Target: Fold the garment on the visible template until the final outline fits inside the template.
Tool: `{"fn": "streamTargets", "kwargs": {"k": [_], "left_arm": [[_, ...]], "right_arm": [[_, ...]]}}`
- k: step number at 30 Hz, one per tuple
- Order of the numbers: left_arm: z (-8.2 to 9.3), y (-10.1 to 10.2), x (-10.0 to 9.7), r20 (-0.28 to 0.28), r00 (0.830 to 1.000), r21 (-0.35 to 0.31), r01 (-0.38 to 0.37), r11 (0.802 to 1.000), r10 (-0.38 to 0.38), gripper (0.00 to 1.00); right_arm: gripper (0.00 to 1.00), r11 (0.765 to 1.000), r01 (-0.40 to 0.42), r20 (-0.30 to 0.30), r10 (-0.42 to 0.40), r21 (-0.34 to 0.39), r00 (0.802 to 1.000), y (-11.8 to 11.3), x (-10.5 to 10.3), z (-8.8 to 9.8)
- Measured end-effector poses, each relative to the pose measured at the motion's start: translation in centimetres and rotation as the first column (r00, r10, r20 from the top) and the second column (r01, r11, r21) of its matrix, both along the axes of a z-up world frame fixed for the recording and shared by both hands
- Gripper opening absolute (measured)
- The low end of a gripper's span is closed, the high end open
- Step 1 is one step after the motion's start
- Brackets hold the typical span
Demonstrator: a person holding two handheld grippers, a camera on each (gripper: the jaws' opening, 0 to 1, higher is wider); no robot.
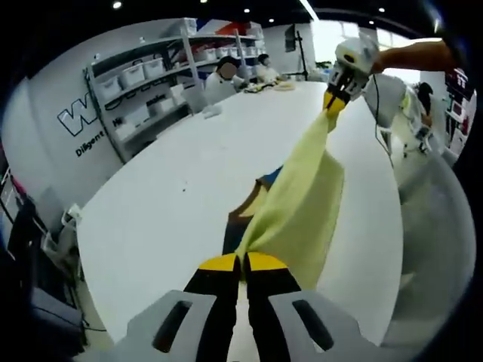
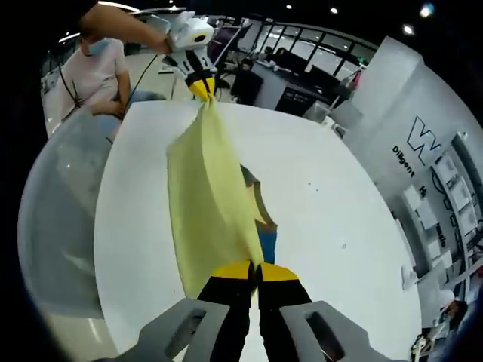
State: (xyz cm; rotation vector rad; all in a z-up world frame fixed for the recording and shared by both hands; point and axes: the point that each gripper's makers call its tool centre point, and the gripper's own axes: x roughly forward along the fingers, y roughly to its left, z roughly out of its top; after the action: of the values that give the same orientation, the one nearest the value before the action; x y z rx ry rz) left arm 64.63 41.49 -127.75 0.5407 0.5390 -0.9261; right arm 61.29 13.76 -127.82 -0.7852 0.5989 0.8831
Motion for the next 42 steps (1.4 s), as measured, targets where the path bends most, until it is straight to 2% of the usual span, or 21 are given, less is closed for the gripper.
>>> {"fn": "streamTargets", "kwargs": {"k": [3,10,20,23,31,37,42], "left_arm": [[-0.4,-0.1,0.9,0.02,1.0,0.019,-0.016,1.0,0.015,0.0],[-1.0,-0.4,2.2,0.013,0.999,0.011,-0.048,0.999,0.048,0.0],[-3.5,0.2,4.1,-0.031,0.992,0.041,-0.123,0.992,0.124,0.01],[-4.0,0.0,4.6,-0.057,0.988,0.019,-0.146,0.989,0.146,0.01],[-5.6,0.0,5.8,-0.055,0.985,0.052,-0.162,0.985,0.165,0.01],[-7.3,0.0,7.0,-0.076,0.977,0.07,-0.195,0.978,0.2,0.01],[-8.5,0.0,7.8,-0.096,0.967,0.074,-0.229,0.97,0.236,0.01]], "right_arm": [[0.0,1.0,0.019,0.001,-0.019,-0.001,1.0,0.0,0.7,-0.5],[0.0,0.998,0.066,-0.015,-0.066,0.003,0.998,-0.2,2.1,-1.7],[0.0,0.992,0.129,-0.025,-0.128,0.016,0.991,-0.3,4.5,-4.1],[0.0,0.986,0.166,-0.04,-0.165,0.023,0.986,-0.5,5.1,-5.0],[0.0,0.975,0.22,-0.042,-0.219,0.026,0.975,-1.1,7.0,-6.8],[0.0,0.969,0.248,-0.051,-0.247,0.019,0.968,-1.3,8.3,-8.3],[0.0,0.958,0.286,-0.098,-0.282,0.032,0.954,-1.3,8.9,-9.9]]}}
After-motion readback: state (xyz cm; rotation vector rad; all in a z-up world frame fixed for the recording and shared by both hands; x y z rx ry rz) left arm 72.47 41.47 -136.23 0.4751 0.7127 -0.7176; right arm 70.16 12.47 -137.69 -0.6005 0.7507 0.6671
